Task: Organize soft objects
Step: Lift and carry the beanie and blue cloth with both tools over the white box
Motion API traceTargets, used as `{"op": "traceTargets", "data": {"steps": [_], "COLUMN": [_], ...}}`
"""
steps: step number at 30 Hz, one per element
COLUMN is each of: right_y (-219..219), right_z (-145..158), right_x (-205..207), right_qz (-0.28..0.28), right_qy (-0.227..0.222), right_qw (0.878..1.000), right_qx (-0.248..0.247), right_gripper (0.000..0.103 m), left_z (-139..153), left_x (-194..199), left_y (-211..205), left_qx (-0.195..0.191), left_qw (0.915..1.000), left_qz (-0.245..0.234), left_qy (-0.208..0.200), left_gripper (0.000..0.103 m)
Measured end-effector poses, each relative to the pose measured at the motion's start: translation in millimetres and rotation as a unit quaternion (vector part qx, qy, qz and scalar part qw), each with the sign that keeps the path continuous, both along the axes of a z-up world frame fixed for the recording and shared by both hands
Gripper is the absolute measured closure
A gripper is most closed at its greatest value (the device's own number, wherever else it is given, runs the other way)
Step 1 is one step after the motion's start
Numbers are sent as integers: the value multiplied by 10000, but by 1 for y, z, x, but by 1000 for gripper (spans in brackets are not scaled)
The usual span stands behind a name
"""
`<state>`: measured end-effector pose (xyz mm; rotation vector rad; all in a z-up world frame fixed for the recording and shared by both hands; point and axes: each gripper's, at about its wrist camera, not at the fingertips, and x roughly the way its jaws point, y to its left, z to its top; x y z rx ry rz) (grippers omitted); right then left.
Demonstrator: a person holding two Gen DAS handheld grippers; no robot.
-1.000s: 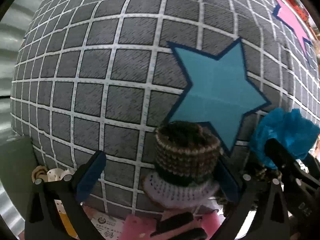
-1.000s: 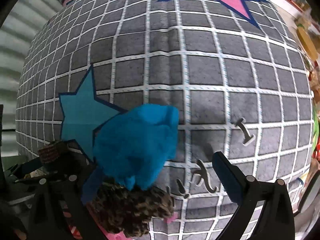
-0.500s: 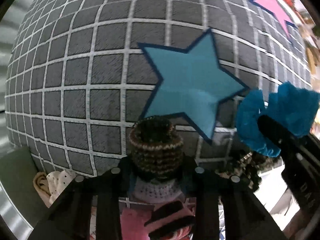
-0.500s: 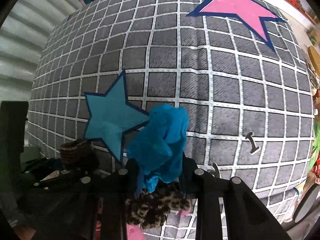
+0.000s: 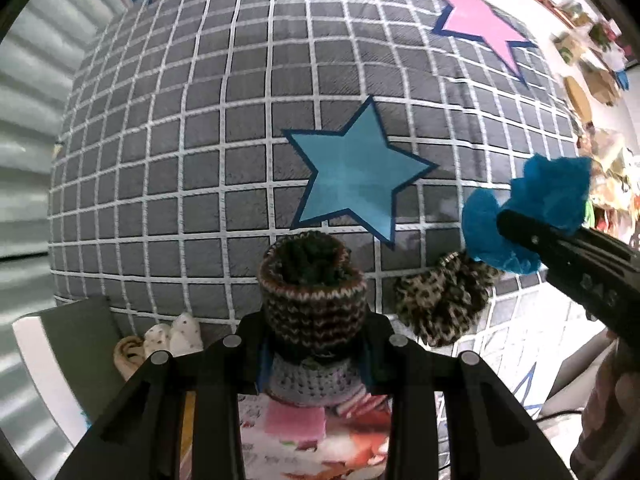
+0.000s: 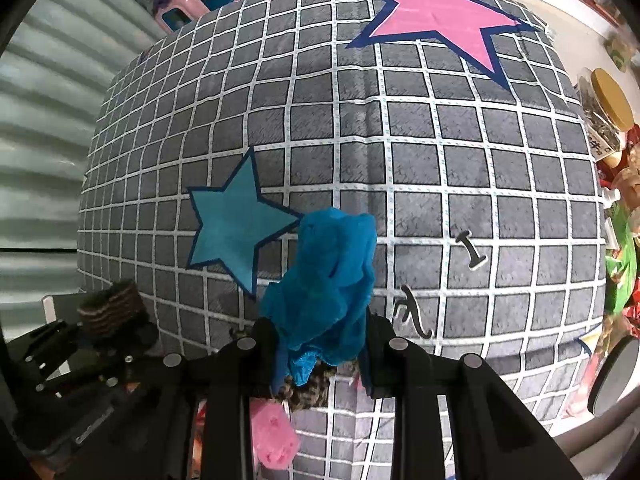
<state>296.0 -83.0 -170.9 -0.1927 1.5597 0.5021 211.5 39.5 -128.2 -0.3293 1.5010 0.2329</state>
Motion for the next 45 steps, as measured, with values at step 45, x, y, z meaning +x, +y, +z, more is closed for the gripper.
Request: {"op": "traceTargets", "data": {"steps": [45], "right_y": [92], "right_z": [102], "right_x": [-158], "right_qz": [785], "right_qy": [-205], "right_qw": [9964], "right_qx": [237], "right_gripper": [73], "left_z": [101], "left_x": [-224], "left_y": [95], "left_qx": [333], "left_qw": [9979], "left_qz": [-161], "left_qy": [-533], "left_gripper": [66]}}
